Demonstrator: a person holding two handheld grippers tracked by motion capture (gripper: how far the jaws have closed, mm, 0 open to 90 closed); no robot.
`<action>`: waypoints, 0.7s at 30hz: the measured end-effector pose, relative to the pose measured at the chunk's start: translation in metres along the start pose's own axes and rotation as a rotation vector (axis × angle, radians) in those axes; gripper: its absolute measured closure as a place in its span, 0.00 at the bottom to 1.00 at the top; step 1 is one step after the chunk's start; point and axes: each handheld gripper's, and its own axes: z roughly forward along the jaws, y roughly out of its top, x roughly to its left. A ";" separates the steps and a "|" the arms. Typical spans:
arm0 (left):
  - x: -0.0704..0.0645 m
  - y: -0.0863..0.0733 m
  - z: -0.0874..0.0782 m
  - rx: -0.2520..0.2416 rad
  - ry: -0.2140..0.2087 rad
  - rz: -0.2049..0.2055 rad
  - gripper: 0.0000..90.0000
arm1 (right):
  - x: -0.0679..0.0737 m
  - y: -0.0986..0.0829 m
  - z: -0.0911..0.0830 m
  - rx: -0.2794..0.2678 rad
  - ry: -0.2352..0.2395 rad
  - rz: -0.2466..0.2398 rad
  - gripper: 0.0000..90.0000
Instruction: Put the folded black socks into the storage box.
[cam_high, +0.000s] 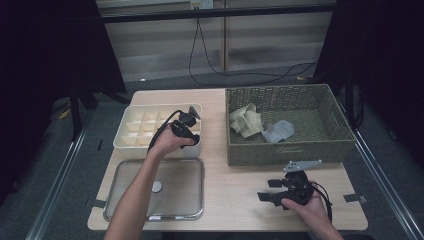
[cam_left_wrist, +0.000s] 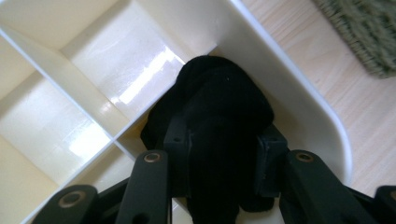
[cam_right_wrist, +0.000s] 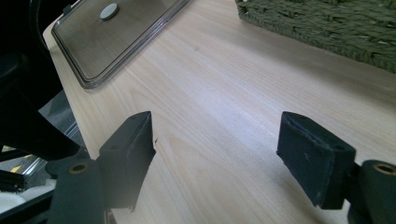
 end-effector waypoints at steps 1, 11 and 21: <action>0.003 -0.003 -0.002 -0.020 -0.026 -0.004 0.71 | -0.001 0.000 0.000 0.001 0.000 0.002 0.30; 0.005 -0.010 -0.009 -0.082 -0.053 0.017 0.61 | 0.000 0.000 0.001 0.003 0.000 0.003 0.29; 0.012 -0.017 -0.021 -0.170 -0.092 0.013 0.46 | -0.001 0.000 0.003 0.008 0.001 0.002 0.29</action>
